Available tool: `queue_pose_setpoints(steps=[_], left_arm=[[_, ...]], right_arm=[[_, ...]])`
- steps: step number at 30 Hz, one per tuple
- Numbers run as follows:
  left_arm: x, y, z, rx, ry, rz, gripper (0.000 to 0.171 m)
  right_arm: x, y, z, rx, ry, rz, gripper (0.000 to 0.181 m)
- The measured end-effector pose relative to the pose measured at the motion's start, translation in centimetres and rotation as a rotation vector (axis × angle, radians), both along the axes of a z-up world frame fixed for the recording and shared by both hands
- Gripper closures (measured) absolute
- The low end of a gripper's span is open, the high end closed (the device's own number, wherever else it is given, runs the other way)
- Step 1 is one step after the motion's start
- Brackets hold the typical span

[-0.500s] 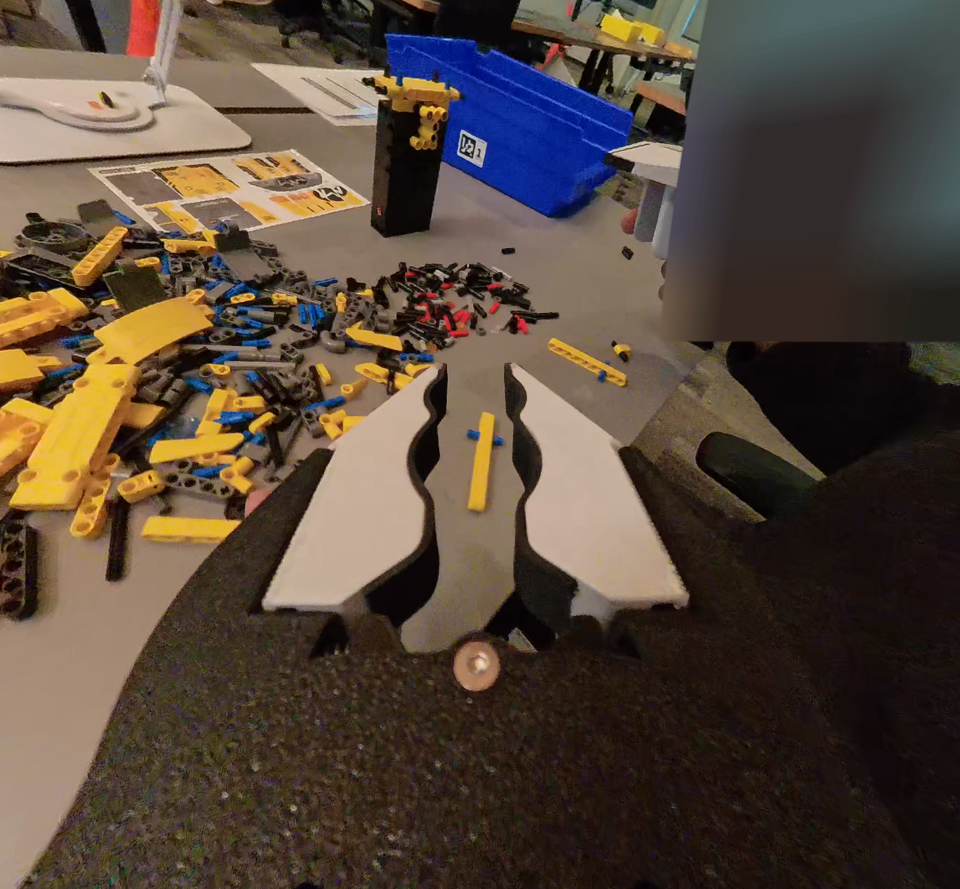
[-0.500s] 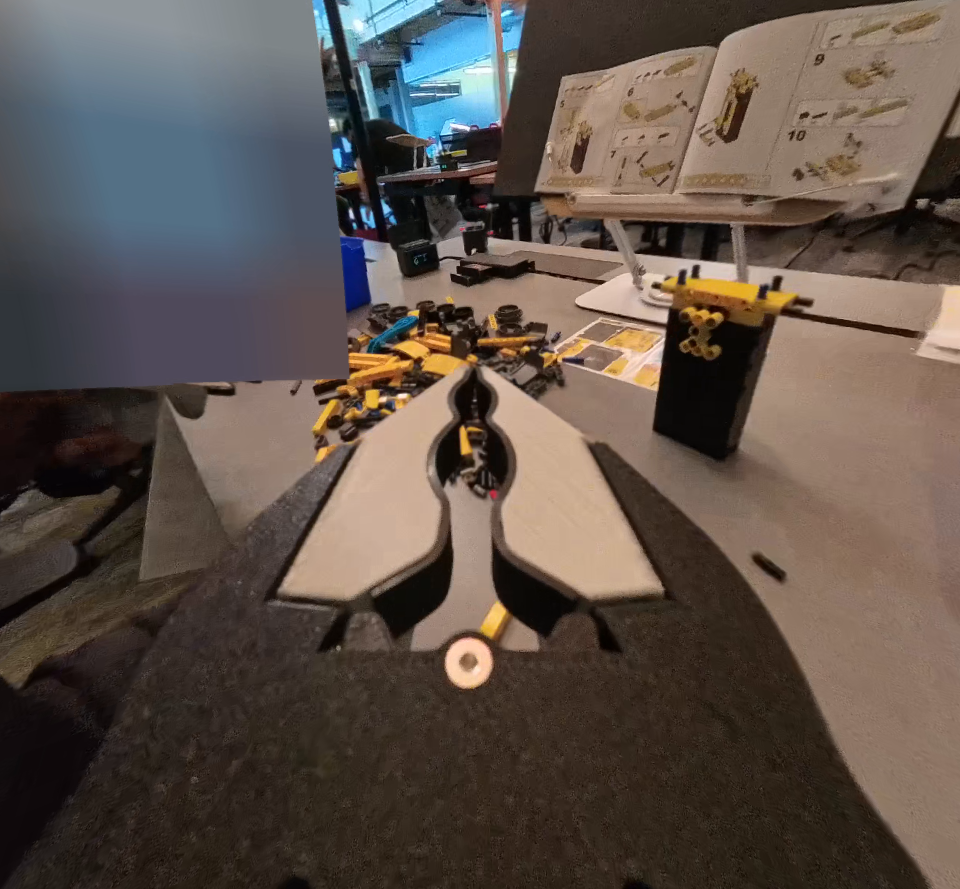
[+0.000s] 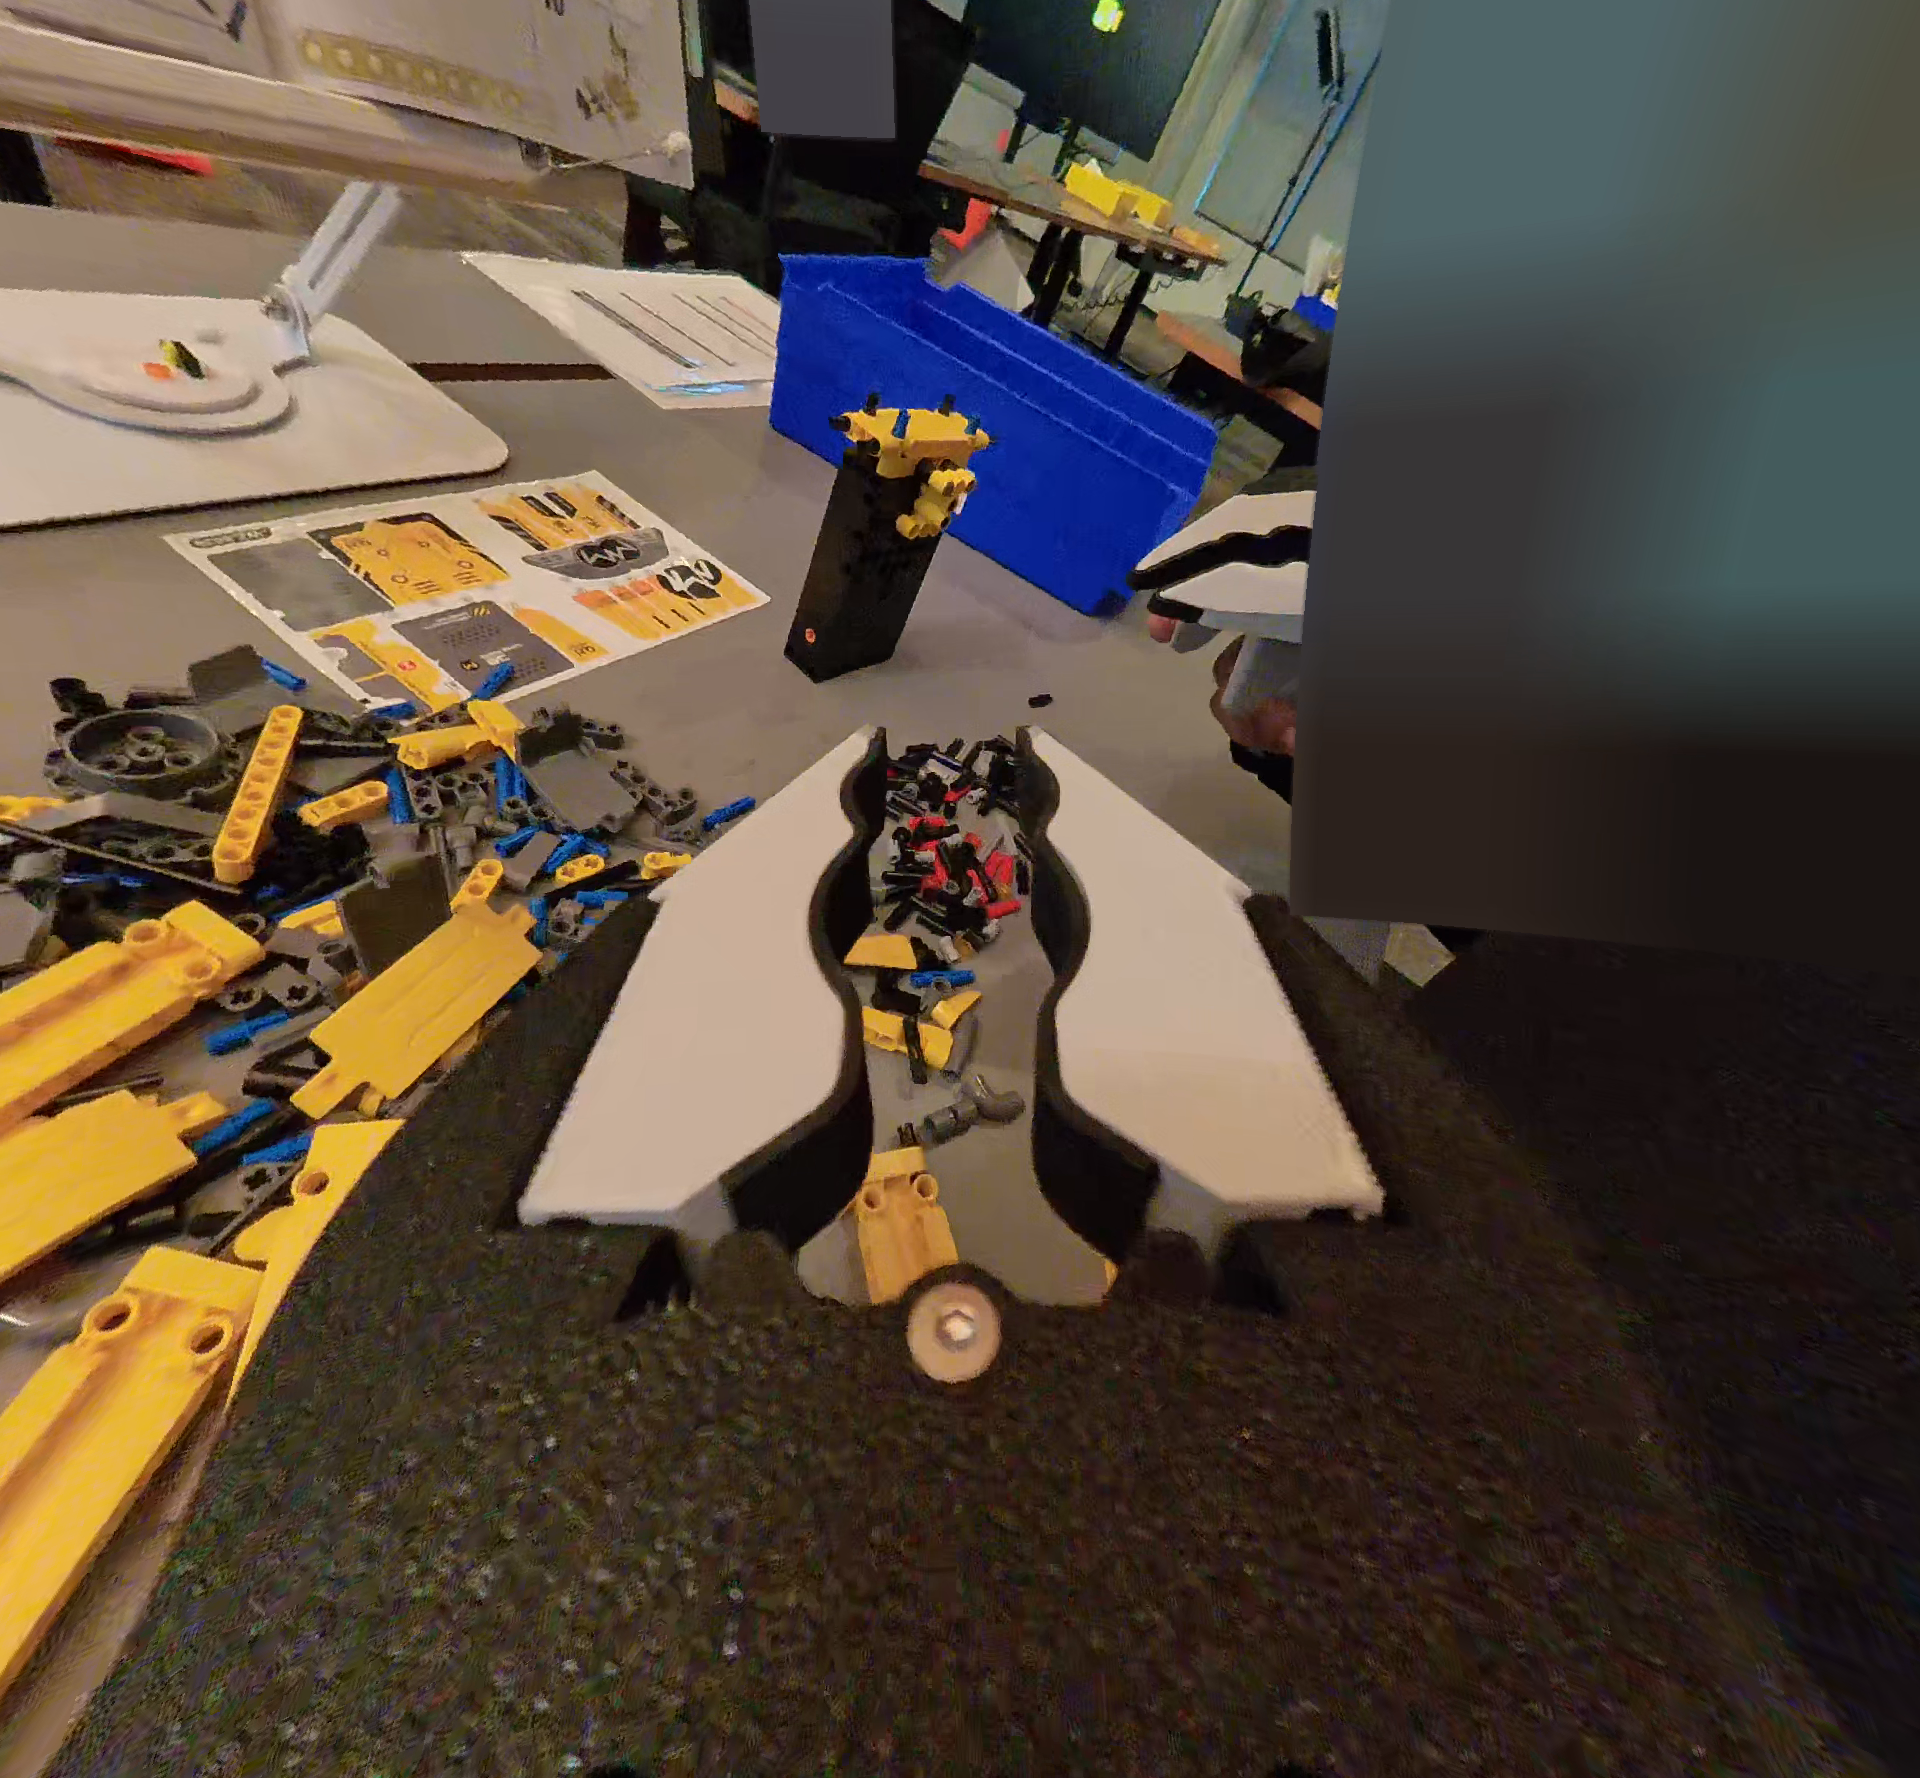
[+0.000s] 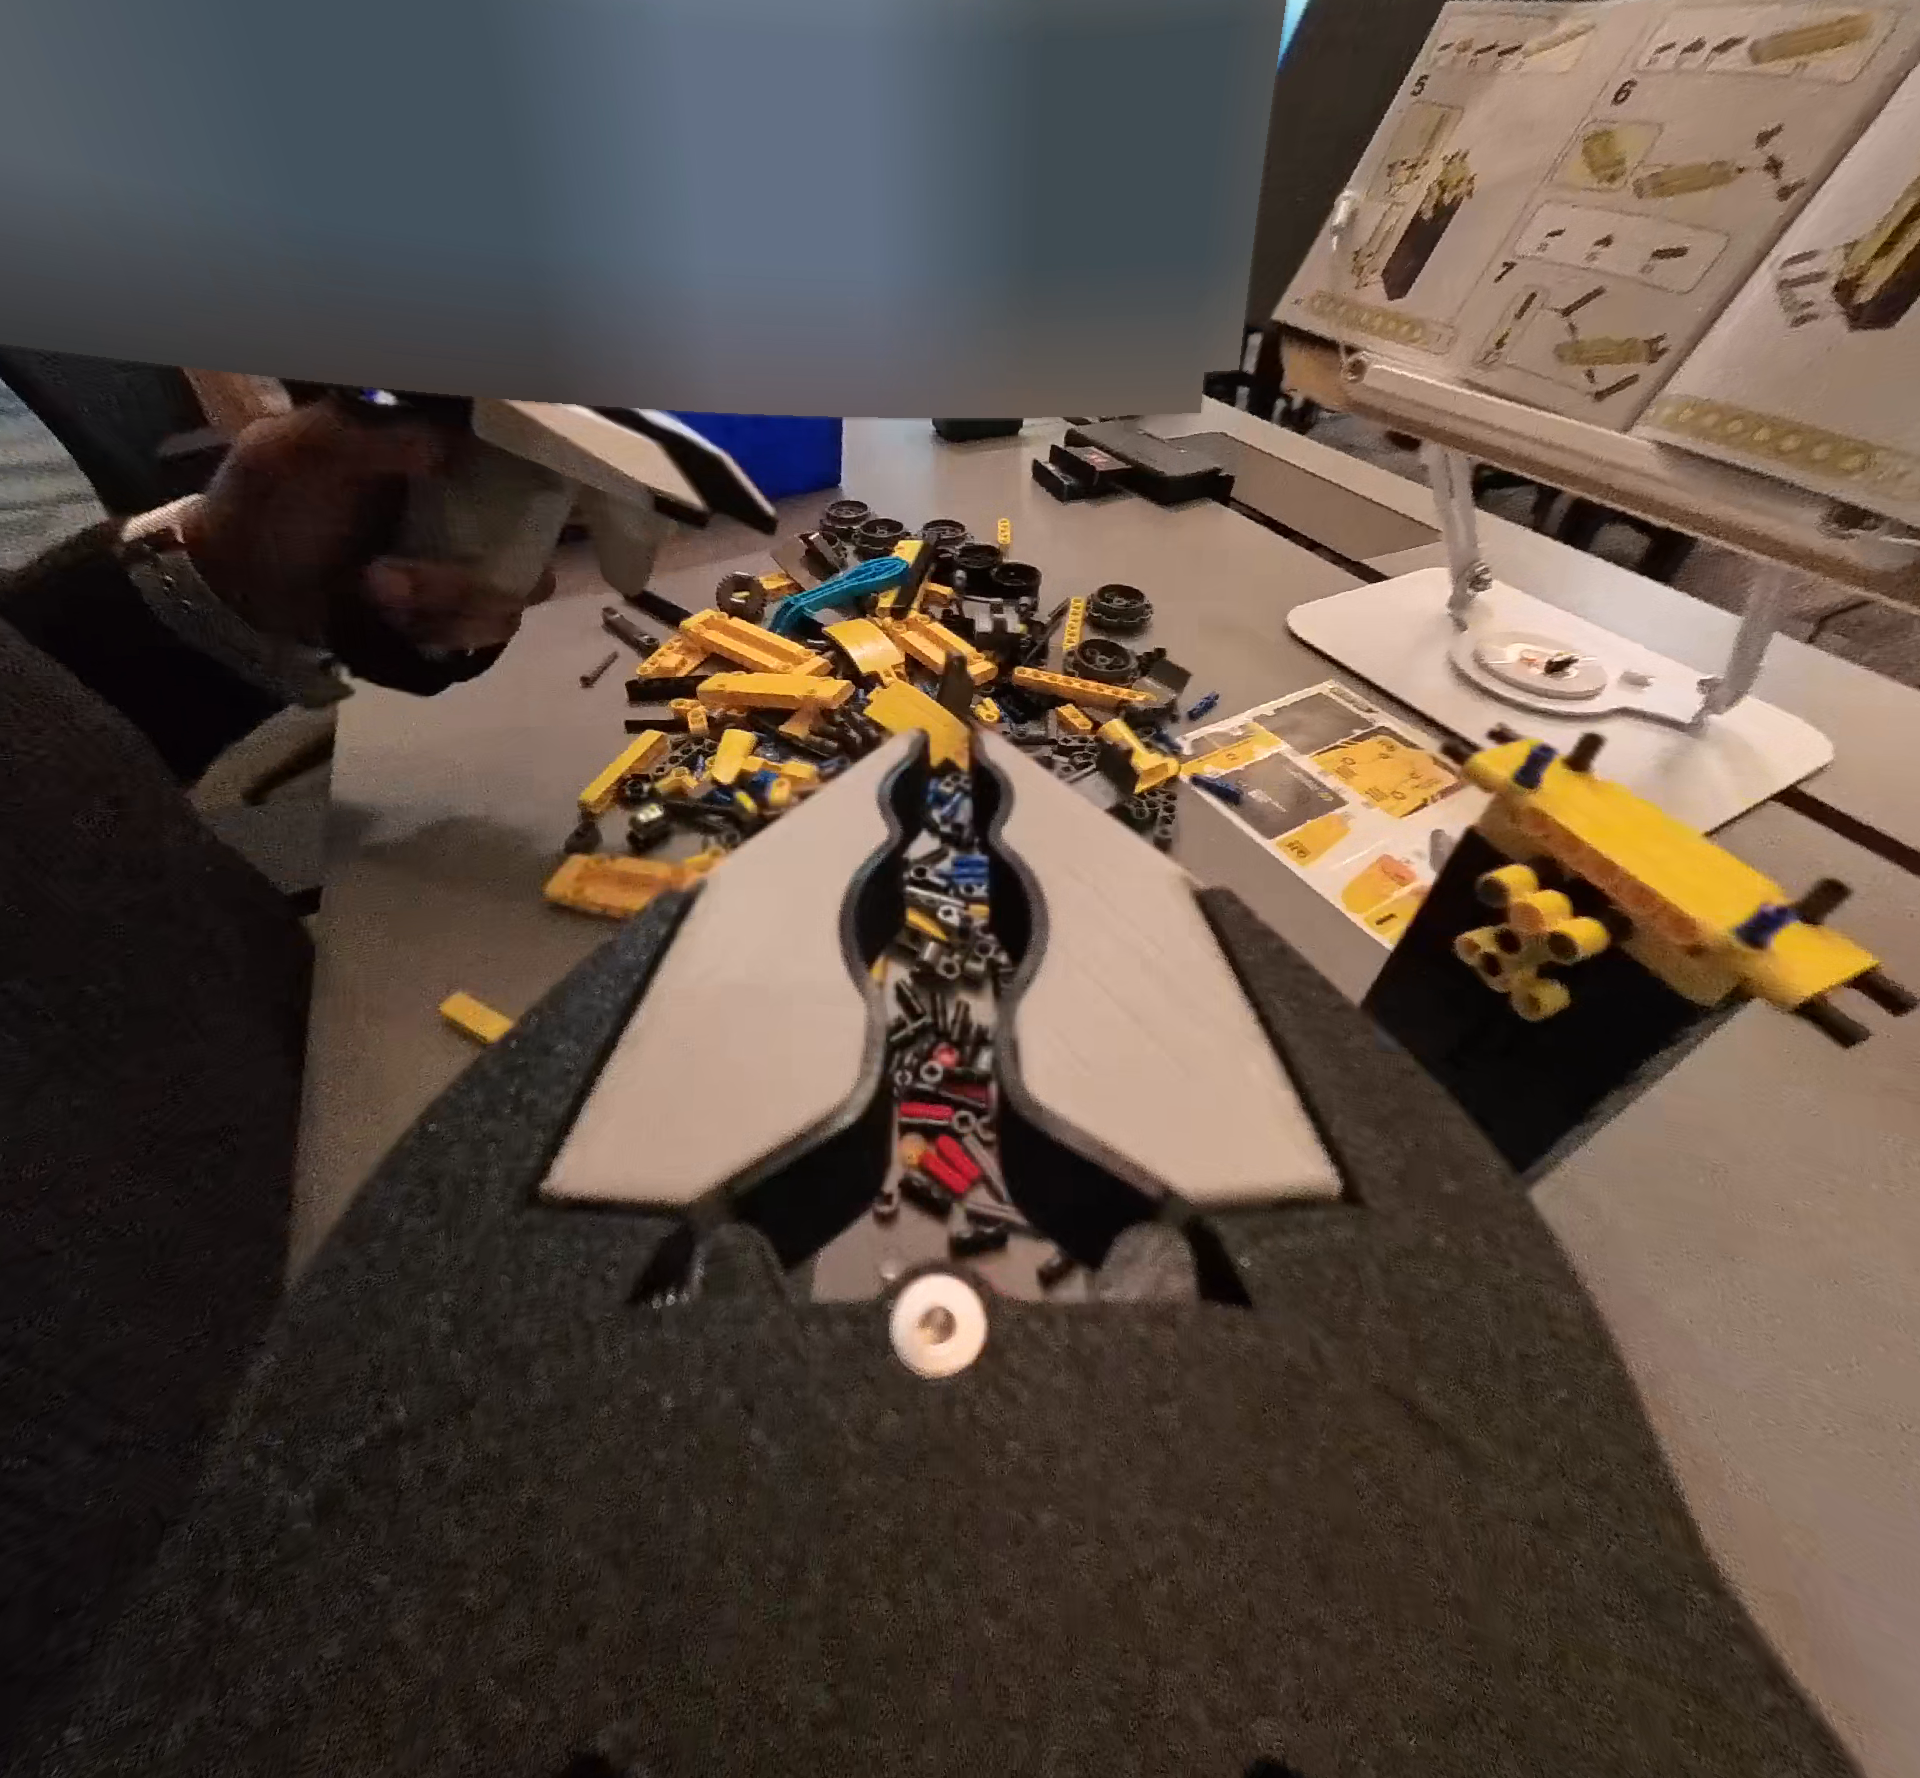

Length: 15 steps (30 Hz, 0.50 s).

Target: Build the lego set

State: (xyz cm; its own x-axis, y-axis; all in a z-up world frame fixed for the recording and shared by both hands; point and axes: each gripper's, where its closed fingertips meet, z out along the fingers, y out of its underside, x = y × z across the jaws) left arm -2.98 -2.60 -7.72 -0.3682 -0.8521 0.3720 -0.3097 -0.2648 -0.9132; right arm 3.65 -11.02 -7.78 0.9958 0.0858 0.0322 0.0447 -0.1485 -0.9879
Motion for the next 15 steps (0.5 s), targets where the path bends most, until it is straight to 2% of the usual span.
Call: queue_pose_setpoints(steps=[5,10,13,15], left_arm=[[-0.2,-2.3,-2.1,0.157,0.031,-0.044,0.147],[-2.1,-4.7,-5.9,0.33,0.081,-0.135,0.147],[-4.3,-7.2,-7.6,0.285,0.147,-0.279,0.148],[-5.5,-8.6,-8.5,0.282,0.194,-0.36,0.148]], right_arm=[[-1.2,-0.1,-0.6,0.008,-0.081,0.025,0.174],[-3.3,0.9,-3.8,-0.134,-0.097,0.11,0.172],[-6.3,0.0,-5.8,-0.219,-0.094,0.259,0.151],[-9.0,-1.6,-7.4,-0.293,-0.122,0.397,0.148]])
